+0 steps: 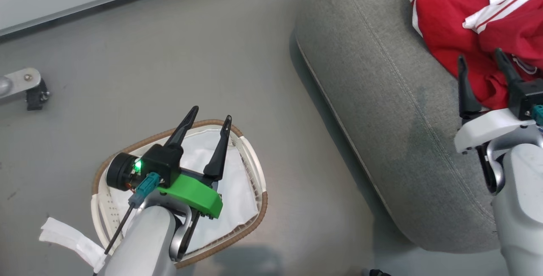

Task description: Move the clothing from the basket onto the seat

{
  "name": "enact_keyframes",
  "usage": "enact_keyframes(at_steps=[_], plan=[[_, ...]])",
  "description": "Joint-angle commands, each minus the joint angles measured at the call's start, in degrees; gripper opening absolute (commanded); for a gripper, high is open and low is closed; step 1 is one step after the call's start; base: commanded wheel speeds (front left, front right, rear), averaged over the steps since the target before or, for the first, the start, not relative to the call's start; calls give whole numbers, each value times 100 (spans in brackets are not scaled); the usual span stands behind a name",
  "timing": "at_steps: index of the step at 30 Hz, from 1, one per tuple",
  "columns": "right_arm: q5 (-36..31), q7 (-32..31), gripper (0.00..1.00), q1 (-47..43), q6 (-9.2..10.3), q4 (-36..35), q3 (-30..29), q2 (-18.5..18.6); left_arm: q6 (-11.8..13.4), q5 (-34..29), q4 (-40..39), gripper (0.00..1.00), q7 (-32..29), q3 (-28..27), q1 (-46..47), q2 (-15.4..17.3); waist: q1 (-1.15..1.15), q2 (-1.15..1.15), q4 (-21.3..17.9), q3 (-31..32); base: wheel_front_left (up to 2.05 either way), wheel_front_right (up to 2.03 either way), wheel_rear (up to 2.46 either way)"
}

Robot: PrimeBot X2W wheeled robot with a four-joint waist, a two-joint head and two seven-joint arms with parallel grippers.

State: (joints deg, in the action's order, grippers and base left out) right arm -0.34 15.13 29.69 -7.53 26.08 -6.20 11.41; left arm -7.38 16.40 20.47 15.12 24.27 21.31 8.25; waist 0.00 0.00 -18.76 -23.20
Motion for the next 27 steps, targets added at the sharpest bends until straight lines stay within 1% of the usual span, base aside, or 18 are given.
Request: enact_keyframes(at_steps=[1, 6, 11, 18, 23, 27], plan=[[72, 3, 100, -140, 7, -115, 122, -93, -13, -94, -4, 100, 4, -137, -130, -26, 0, 0, 323, 299, 0, 0, 0], [246, 2, 100, -271, 8, -391, 519, -367, 21, -247, -38, 100, 4, -679, -328, -176, 0, 0, 705, 503, 0, 0, 0], [336, 3, 100, -372, 7, -401, 756, -596, 75, -419, -32, 100, 4, -1242, -512, -296, 0, 0, 1066, 677, 0, 0, 0], [442, 3, 100, -610, 8, -395, 798, -787, 133, -600, 7, 100, 4, -2005, -801, -422, 0, 0, 1464, 944, 0, 0, 0], [499, 3, 100, -900, 7, -404, 694, -829, 134, -719, 105, 100, 4, -2410, -1058, -478, 0, 0, 1612, 1167, 0, 0, 0], [543, 3, 100, -1160, 7, -376, 651, -838, 104, -745, 156, 100, 4, -2608, -1266, -504, 0, 0, 1662, 1349, 0, 0, 0]])
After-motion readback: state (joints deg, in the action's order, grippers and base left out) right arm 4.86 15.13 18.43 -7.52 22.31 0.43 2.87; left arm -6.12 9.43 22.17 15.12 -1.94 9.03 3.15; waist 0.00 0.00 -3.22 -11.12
